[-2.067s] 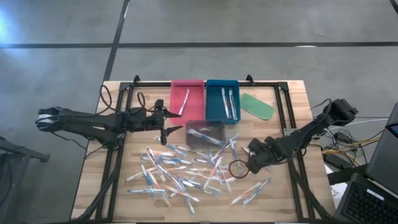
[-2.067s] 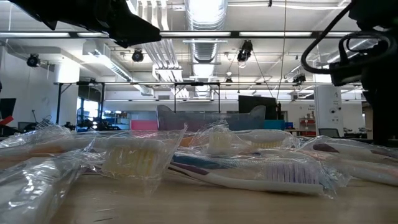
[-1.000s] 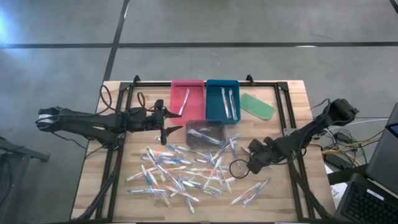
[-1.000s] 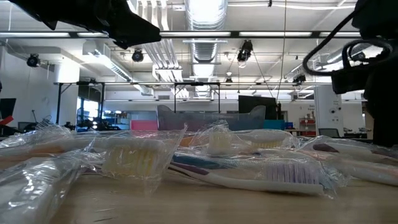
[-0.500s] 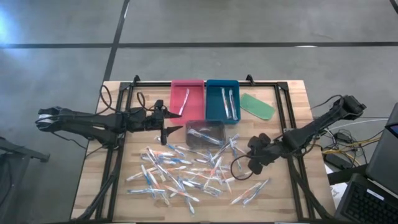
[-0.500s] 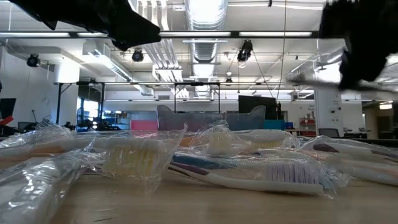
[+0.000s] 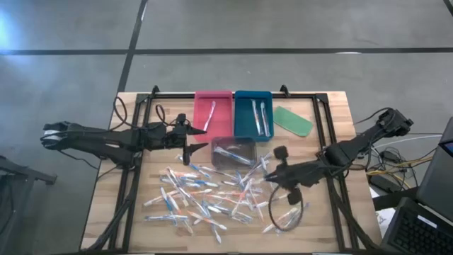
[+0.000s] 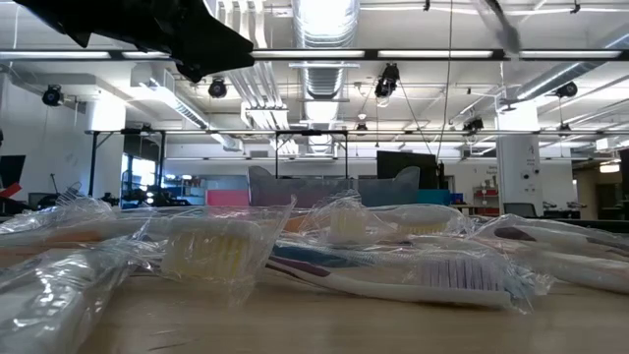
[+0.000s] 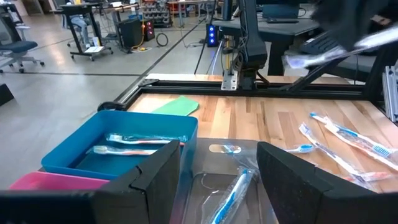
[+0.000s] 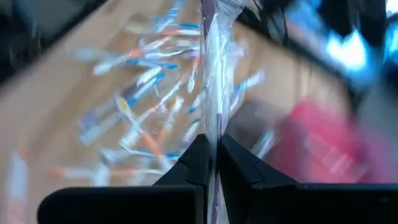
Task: Pick & Place Toothbrushes
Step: Put the purple toothbrush into the pink bin
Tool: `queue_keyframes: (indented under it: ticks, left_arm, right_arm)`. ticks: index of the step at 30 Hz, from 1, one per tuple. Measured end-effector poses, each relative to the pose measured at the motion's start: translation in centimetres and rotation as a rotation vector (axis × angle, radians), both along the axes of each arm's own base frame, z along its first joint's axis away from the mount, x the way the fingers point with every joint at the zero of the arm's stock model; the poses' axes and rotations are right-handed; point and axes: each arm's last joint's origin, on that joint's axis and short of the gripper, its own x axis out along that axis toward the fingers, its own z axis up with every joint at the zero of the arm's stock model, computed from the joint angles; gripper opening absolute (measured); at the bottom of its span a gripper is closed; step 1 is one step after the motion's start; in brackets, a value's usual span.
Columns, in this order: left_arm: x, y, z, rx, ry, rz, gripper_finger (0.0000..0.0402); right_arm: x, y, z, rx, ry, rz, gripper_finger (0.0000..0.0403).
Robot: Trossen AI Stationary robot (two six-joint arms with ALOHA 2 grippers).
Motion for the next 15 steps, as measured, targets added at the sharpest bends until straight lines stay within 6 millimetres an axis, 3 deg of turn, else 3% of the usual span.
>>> queue_keyframes:
  ticks: [4,6,10,15]
  left_arm:
    - [0.0,0.0,0.0,-0.002,0.002,0.001,0.0218]
    - [0.0,0.0,-0.1,-0.013,0.003,0.002,0.0218]
    - [0.0,0.0,-0.1,-0.052,0.002,0.007,0.0218]
    - [0.0,0.0,-0.2,-0.105,-0.001,0.015,0.0218]
  right_arm:
    - [1.6,1.7,0.8,-0.386,-0.023,0.301,0.0017]
    - [2.5,2.5,1.0,-0.554,-0.035,0.360,0.0021]
    - [4.5,4.0,1.2,-0.813,-0.022,0.249,0.0019]
    - [6.9,5.6,-0.6,-1.298,0.125,0.161,0.0018]
